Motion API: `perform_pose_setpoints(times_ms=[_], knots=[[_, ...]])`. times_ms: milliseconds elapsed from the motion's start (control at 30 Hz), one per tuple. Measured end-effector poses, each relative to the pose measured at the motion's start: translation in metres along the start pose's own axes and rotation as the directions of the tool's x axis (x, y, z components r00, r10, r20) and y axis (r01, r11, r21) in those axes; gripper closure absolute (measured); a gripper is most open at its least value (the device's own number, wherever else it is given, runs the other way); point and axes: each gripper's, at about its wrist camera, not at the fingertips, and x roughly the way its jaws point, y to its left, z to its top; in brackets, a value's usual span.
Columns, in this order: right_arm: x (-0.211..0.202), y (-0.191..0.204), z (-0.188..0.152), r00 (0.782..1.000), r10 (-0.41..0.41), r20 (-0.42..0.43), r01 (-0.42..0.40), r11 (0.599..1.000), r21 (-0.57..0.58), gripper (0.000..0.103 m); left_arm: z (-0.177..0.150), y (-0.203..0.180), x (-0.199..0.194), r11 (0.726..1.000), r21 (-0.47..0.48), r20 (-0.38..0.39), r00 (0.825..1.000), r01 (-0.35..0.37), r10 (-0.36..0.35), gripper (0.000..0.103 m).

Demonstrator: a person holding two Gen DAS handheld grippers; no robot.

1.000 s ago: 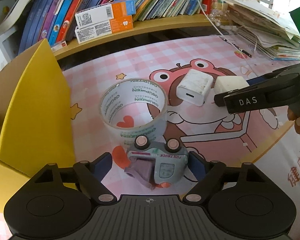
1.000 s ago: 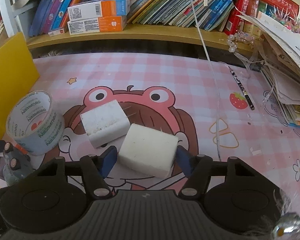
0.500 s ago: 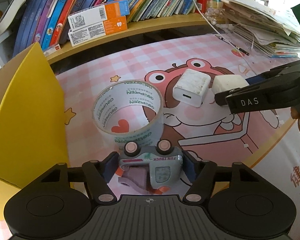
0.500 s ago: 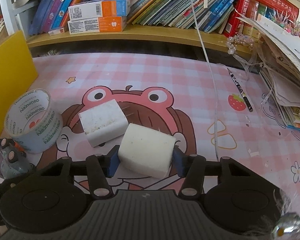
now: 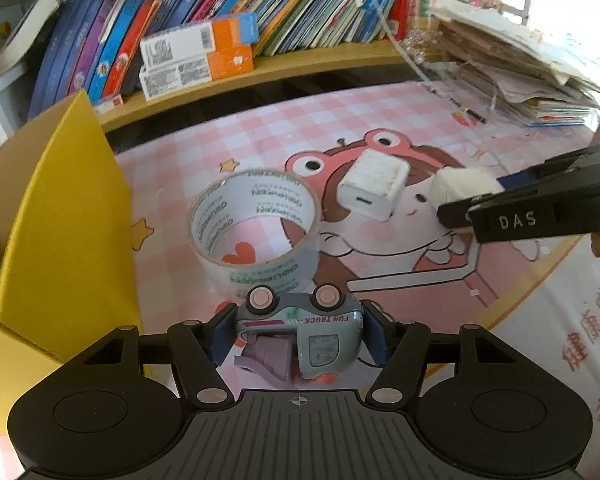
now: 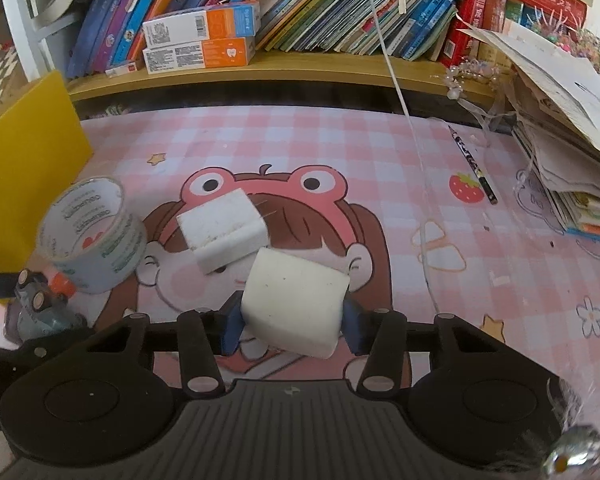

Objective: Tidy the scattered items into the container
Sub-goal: 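Lift the toy truck with the left tool while the right tool lifts the sponge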

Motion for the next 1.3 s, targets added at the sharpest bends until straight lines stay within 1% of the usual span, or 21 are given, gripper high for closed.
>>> perform_pose_setpoints(times_ms=[167, 367, 533, 700, 1033, 1300], knots=[[-0.017, 0.006, -0.01, 1.0, 0.017, -0.004, -0.017, 1.0, 0.006, 0.057, -0.001, -0.004, -0.013, 1.0, 0.013, 0.021, 1.0, 0.007, -0.008, 0.039], [-0.042, 0.014, -0.02, 0.999, 0.032, 0.018, -0.032, 0.999, 0.004, 0.057, -0.006, -0.005, -0.037, 1.0, 0.02, 0.068, 0.998, 0.015, -0.017, 0.039], [-0.066, 0.02, -0.03, 0.998, 0.043, 0.039, -0.043, 0.999, 0.007, 0.057, -0.012, -0.004, -0.055, 0.999, 0.007, 0.092, 0.995, 0.032, -0.033, 0.039], [-0.081, 0.027, -0.037, 0.998, 0.038, 0.047, -0.038, 0.999, -0.001, 0.057, -0.017, -0.003, -0.072, 0.999, 0.011, 0.124, 0.991, 0.048, -0.049, 0.039], [-0.097, 0.048, -0.046, 0.998, 0.018, 0.052, -0.018, 1.0, -0.006, 0.059, -0.023, 0.001, -0.11, 0.995, 0.055, 0.207, 0.974, 0.087, -0.097, 0.039], [-0.108, 0.071, -0.051, 0.998, -0.003, 0.063, 0.003, 1.0, 0.005, 0.06, -0.031, 0.019, -0.136, 0.991, 0.064, 0.244, 0.961, 0.118, -0.13, 0.039]])
